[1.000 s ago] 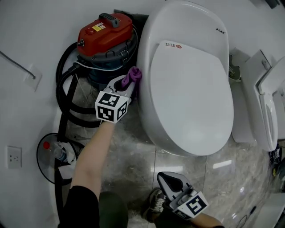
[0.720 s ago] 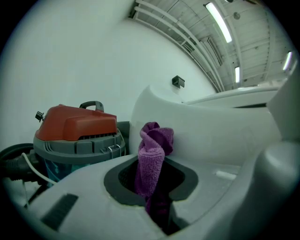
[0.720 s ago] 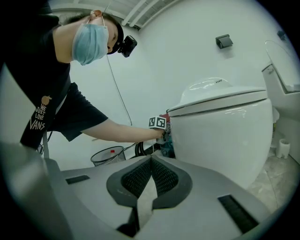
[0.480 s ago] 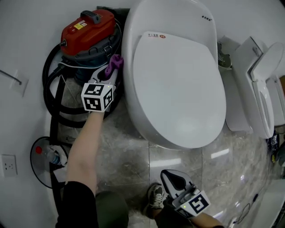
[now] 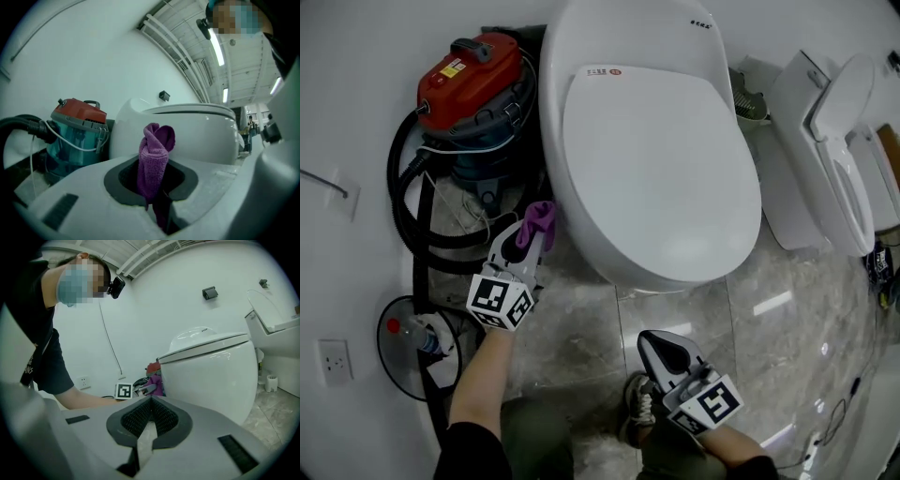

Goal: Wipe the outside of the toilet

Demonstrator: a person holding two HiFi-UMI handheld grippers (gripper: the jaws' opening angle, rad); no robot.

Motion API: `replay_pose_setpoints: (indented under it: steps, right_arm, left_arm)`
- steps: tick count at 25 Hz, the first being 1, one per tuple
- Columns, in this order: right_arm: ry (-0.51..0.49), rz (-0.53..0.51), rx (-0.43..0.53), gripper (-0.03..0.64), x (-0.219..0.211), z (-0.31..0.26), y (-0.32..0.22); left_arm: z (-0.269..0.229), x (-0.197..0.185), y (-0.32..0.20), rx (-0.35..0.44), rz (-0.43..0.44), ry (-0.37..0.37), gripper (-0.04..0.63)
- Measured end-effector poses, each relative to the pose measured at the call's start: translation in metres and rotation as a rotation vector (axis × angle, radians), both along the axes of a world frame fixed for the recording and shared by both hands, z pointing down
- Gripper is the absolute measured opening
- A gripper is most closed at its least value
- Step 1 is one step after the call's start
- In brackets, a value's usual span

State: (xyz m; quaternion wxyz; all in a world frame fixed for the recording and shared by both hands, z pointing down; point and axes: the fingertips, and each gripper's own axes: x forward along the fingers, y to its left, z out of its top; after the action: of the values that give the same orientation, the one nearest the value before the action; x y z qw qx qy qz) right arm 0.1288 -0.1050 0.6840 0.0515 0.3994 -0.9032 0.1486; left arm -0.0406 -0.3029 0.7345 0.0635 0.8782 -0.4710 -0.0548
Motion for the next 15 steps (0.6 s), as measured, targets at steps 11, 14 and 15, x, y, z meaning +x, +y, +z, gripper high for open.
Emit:
replay_pose_setpoints:
  steps: [11, 14, 15]
  right_arm:
    - [-0.043, -0.039, 0.011, -0.002, -0.028, -0.007, 0.012]
    - [-0.025, -0.047, -0.013, -0.002, -0.029, 0.002, 0.015]
    - [-0.020, -0.052, -0.017, -0.002, -0.030, 0.004, 0.015]
  left_arm:
    - [0.038, 0.064, 0.085, -0.054, 0.173, 0.086, 0.057]
    - [0.039, 0.063, 0.068, -0.053, 0.140, 0.091, 0.057]
    - [0.040, 0.061, 0.061, -0.053, 0.121, 0.095, 0.057]
